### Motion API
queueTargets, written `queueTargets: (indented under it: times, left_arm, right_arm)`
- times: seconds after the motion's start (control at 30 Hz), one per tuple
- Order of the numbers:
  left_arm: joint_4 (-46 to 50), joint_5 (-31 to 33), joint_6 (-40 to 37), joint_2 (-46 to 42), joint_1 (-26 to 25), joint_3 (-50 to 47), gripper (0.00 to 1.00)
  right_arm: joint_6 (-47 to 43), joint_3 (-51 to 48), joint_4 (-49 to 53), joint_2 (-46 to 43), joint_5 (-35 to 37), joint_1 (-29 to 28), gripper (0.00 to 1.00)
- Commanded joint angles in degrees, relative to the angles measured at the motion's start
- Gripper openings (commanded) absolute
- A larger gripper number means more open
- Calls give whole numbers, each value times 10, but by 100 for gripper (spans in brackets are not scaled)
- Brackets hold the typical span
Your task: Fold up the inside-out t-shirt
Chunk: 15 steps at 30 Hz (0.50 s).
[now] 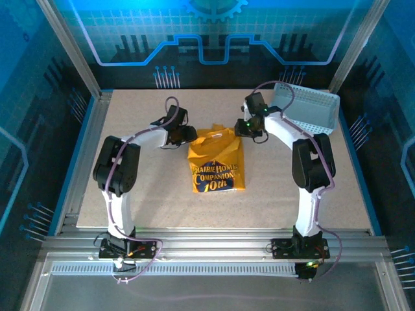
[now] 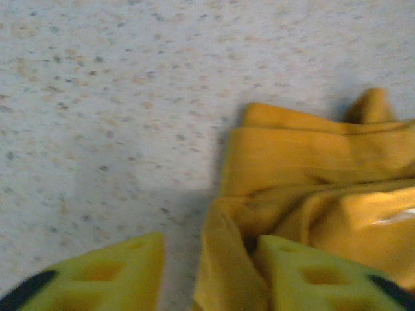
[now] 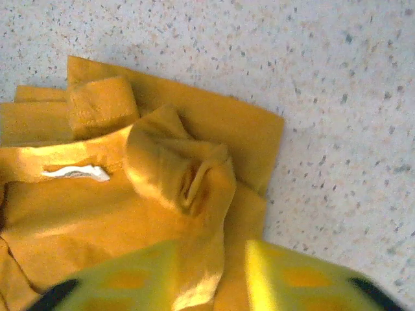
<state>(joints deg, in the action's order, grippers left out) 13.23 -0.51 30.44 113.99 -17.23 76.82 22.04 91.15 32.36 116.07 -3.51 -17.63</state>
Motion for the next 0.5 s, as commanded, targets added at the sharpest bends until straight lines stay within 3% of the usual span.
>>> queueTargets:
  times: [0.0,0.23,0.47]
  left_arm:
    - [41,6,-19,1,9,46,58]
    - [52,58,-111,-35,-2,40,76]
    - [25,82,-167,-51,-52,21,78]
  right_arm:
    - [-18,60,35,33,23,3,44]
    - [-87,74,48,29,73,-26,50]
    - [-108,103,56,70,89,-48,50]
